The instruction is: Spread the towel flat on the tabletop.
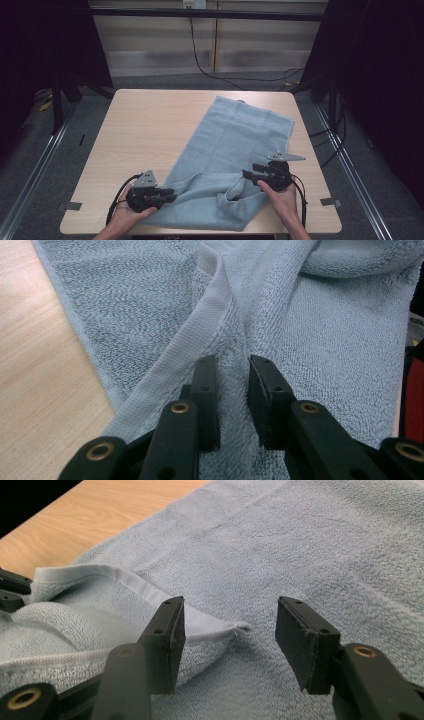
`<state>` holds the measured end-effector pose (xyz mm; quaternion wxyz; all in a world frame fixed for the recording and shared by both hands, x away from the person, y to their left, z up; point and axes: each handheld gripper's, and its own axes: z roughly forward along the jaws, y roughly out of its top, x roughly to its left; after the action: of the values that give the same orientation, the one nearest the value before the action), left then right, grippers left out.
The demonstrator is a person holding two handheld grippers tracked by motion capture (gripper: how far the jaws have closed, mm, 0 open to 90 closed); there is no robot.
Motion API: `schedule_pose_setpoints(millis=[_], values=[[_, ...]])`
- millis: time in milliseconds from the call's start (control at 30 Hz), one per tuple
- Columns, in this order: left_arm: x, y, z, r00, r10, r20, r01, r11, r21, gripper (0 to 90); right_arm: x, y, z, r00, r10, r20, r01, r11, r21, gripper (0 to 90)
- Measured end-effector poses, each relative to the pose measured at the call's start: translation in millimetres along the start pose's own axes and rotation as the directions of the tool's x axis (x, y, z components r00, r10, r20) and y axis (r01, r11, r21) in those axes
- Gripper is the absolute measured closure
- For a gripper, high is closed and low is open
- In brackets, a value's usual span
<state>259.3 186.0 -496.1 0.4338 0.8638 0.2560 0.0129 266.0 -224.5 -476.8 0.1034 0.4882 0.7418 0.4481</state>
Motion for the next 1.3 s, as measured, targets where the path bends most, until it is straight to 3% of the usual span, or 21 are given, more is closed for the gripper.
schedule_pose_setpoints(millis=[133, 300, 367, 467, 500, 533, 567, 633, 667, 700, 800, 833, 900, 1067, 1133, 1167, 1233, 1300], values=[[0.3, -0.3, -0.1, 1.0000, -0.006, 0.003, 0.006, 1.0000, -0.003, 73.6, -3.3, -2.8, 13.6, 0.9999, 0.007, -0.014, -0.007, 0.999, 0.051, 41.7], [1.2, -0.5, 0.1, 1.0000, -0.003, 0.005, 0.004, 1.0000, -0.005, 72.4, -5.2, -2.0, 19.8, 0.9997, 0.016, -0.016, -0.015, 0.998, 0.054, 40.6], [2.1, -0.3, -0.8, 0.9995, -0.028, 0.012, 0.028, 0.9995, -0.013, 70.7, -3.2, -7.3, 26.1, 0.9996, -0.029, 0.008, 0.028, 0.992, 0.122, 43.3], [4.9, 2.6, -6.3, 0.9989, -0.046, 0.001, 0.046, 0.9983, -0.034, 62.8, 5.1, -12.0, 25.3, 0.9961, -0.086, 0.019, 0.082, 0.986, 0.146, 49.2], [12.3, 7.4, -17.6, 0.9973, -0.073, 0.005, 0.074, 0.9935, -0.087, 60.7, 7.2, -13.0, 24.6, 0.9939, -0.106, 0.027, 0.101, 0.984, 0.149, 55.2], [12.3, 7.4, -17.6, 0.9973, -0.073, 0.005, 0.074, 0.9935, -0.087, 58.3, 8.7, -13.5, 24.2, 0.9912, -0.127, 0.038, 0.119, 0.980, 0.157, 57.8], [23.1, 12.1, -33.4, 0.9926, -0.121, -0.010, 0.118, 0.9790, -0.166, 57.2, 9.2, -13.9, 24.5, 0.9876, -0.151, 0.044, 0.142, 0.977, 0.156, 62.2], [36.0, 12.5, -45.1, 0.9837, -0.177, -0.032, 0.165, 0.9602, -0.225, 55.3, 10.2, -14.4, 25.2, 0.9859, -0.163, 0.037, 0.156, 0.976, 0.154, 69.4], [36.0, 12.5, -45.1, 0.9837, -0.177, -0.032, 0.165, 0.9602, -0.225, 55.3, 11.0, -14.5, 25.4, 0.9852, -0.167, 0.038, 0.159, 0.975, 0.155, 75.2], [49.2, 7.9, -47.6, 0.9765, -0.202, -0.076, 0.181, 0.9585, -0.220, 55.3, 11.2, -14.5, 26.2, 0.9845, -0.174, 0.022, 0.169, 0.974, 0.151, 79.1], [66.1, -2.5, -36.7, 0.9609, -0.246, -0.127, 0.227, 0.9628, -0.147, 54.4, 13.0, -13.5, 26.8, 0.9833, -0.181, 0.015, 0.177, 0.971, 0.162, 83.4], [68.8, -5.0, -33.1, 0.9597, -0.237, -0.151, 0.220, 0.9681, -0.120, 54.5, 13.0, -13.2, 26.8, 0.9838, -0.179, 0.012, 0.174, 0.971, 0.162, 83.7], [72.1, -8.4, -29.1, 0.9579, -0.247, -0.146, 0.235, 0.9674, -0.095, 53.1, 12.1, -12.9, 26.8, 0.9846, -0.175, 0.007, 0.171, 0.972, 0.164, 83.8], [68.5, -12.3, -30.0, 0.9656, -0.209, -0.154, 0.201, 0.9773, -0.067, 43.8, 11.2, -13.1, 26.5, 0.9860, -0.167, 0.004, 0.164, 0.973, 0.161, 83.7], [70.5, -16.8, -30.2, 0.9624, -0.232, -0.140, 0.227, 0.9724, -0.054, 42.4, 10.8, -13.4, 26.0, 0.9868, -0.162, 0.004, 0.159, 0.974, 0.162, 83.5], [70.0, -17.1, -30.4, 0.9619, -0.218, -0.165, 0.212, 0.9759, -0.052, 42.3, 10.2, -13.5, 26.1, 0.9863, -0.165, 0.002, 0.163, 0.974, 0.158, 83.5], [69.6, -17.2, -30.1, 0.9626, -0.219, -0.160, 0.213, 0.9757, -0.053, 42.0, 9.8, -13.6, 25.4, 0.9866, -0.163, 0.002, 0.161, 0.974, 0.161, 83.3], [62.3, -17.6, -27.0, 0.9702, -0.171, -0.172, 0.166, 0.9852, -0.045, 43.9, 8.7, -14.4, 24.1, 0.9878, -0.156, 0.001, 0.154, 0.975, 0.162, 83.3]])
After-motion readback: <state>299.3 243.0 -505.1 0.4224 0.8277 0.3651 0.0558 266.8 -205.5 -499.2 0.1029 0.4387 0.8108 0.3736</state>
